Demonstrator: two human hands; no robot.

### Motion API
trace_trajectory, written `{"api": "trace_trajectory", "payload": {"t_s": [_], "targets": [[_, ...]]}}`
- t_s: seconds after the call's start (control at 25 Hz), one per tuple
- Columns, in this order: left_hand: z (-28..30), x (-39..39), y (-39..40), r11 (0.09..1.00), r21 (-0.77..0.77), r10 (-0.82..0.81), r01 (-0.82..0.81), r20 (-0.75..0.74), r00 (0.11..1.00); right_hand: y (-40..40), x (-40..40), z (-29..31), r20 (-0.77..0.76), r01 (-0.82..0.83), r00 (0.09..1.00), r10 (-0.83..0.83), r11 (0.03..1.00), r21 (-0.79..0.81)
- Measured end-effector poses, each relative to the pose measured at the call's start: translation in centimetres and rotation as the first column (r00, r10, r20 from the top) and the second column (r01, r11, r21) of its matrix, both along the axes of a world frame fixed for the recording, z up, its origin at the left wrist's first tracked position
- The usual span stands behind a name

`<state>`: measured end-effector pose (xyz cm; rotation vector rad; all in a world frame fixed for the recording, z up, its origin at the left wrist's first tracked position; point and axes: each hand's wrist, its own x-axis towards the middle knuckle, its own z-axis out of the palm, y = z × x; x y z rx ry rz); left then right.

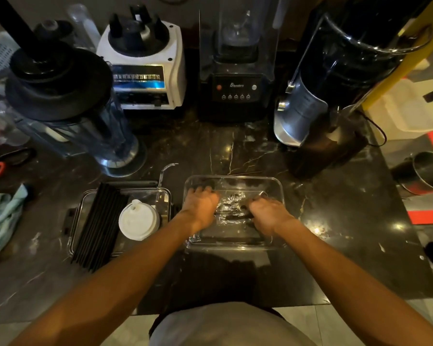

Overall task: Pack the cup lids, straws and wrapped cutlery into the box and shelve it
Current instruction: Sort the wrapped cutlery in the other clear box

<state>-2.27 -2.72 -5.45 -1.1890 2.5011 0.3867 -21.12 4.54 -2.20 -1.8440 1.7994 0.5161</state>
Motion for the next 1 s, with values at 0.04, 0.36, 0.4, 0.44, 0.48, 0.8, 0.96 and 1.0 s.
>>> {"api": "trace_trajectory", "payload": {"t_s": [0.04, 0.36, 0.4, 0.44, 0.48, 0.8, 0.96, 1.0], "targets": [[0.0, -0.1, -0.3, 1.000, 0.013, -0.004, 0.003, 0.007, 1.000, -0.2, -0.1, 0.2, 0.000, -0.017, 1.000, 0.017, 1.000, 0.014], [0.0, -0.1, -2.1, 0.919, 0.377, 0.167, -0.114, -0.109, 0.980, -0.9, -0.7, 1.0, 0.073, -0.053, 0.996, 0.047, 0.994, 0.093], [-0.1, -0.1, -2.1, 0.881, 0.456, 0.200, -0.125, -0.119, 0.972, -0.8, -0.7, 0.8, 0.075, -0.042, 0.997, 0.035, 0.994, 0.097], [-0.1, 0.0, -2.0, 0.841, 0.526, 0.229, -0.129, -0.130, 0.965, -0.9, -0.8, 0.7, 0.084, -0.029, 0.996, 0.020, 0.994, 0.102], [-0.2, 0.0, -2.0, 0.808, 0.574, 0.251, -0.130, -0.136, 0.958, -0.9, -0.8, 0.8, 0.102, -0.016, 0.995, 0.005, 0.994, 0.105], [1.7, 1.1, -0.1, 0.499, 0.840, 0.673, -0.211, -0.222, 0.705, -2.0, -2.8, 3.3, 0.508, 0.260, 0.800, -0.321, 0.947, 0.188], [2.4, 0.9, 1.2, 0.299, 0.939, 0.832, -0.173, -0.168, 0.528, -1.9, -3.4, 4.1, 0.698, 0.429, 0.522, -0.491, 0.858, 0.282], [2.6, 0.8, 1.5, 0.279, 0.947, 0.854, -0.160, -0.168, 0.492, -1.7, -3.5, 4.2, 0.726, 0.474, 0.442, -0.527, 0.824, 0.311]]}}
